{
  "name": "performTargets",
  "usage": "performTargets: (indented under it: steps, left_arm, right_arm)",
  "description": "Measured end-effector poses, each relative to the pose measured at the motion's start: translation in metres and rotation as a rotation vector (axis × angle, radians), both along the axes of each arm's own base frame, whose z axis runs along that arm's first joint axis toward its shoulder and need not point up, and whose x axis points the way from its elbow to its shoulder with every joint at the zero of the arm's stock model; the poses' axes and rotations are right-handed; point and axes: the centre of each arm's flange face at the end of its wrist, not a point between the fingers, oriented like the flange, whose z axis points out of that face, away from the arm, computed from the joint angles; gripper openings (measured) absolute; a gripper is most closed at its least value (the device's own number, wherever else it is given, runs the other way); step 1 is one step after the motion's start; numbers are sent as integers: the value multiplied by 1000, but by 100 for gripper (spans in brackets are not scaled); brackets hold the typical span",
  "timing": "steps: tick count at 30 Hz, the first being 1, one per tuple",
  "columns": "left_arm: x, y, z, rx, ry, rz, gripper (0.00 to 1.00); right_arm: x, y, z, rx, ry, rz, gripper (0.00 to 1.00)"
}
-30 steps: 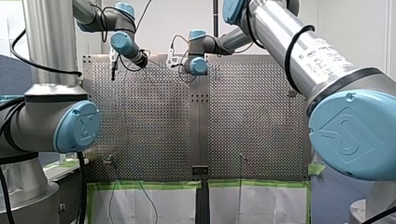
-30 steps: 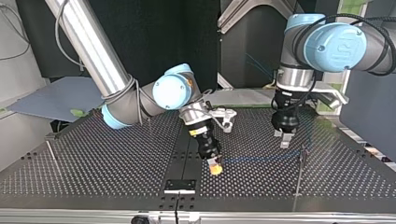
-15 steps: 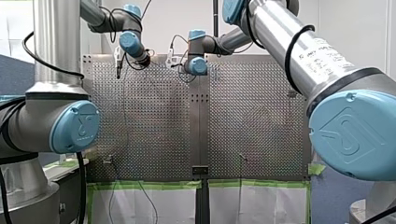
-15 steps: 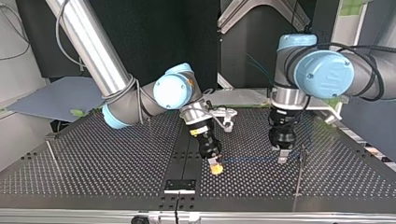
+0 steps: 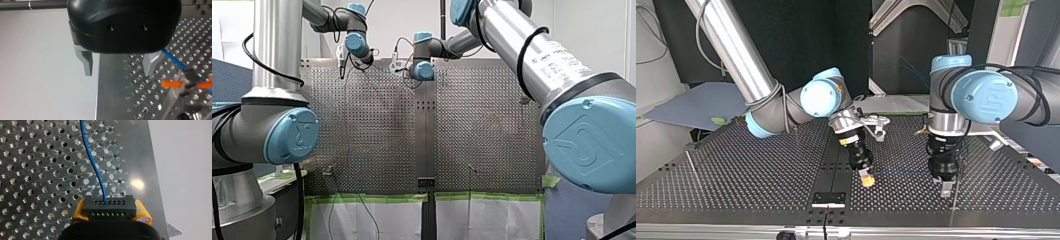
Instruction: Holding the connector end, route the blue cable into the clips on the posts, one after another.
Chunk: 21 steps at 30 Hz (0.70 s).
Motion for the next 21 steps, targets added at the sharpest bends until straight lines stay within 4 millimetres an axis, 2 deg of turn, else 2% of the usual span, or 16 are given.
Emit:
performTargets:
  steps: [4, 11, 21]
  left_arm:
    - [1, 0, -1, 0, 3, 1, 100]
    - [7, -2, -15, 7, 40, 0, 100]
    - [8, 1, -16, 8, 45, 17, 100]
  right_arm:
    - [0, 0, 0, 1, 0, 0, 0]
    - [0, 0, 0, 2, 1, 0, 0]
    - [0, 0, 0, 2, 1, 0, 0]
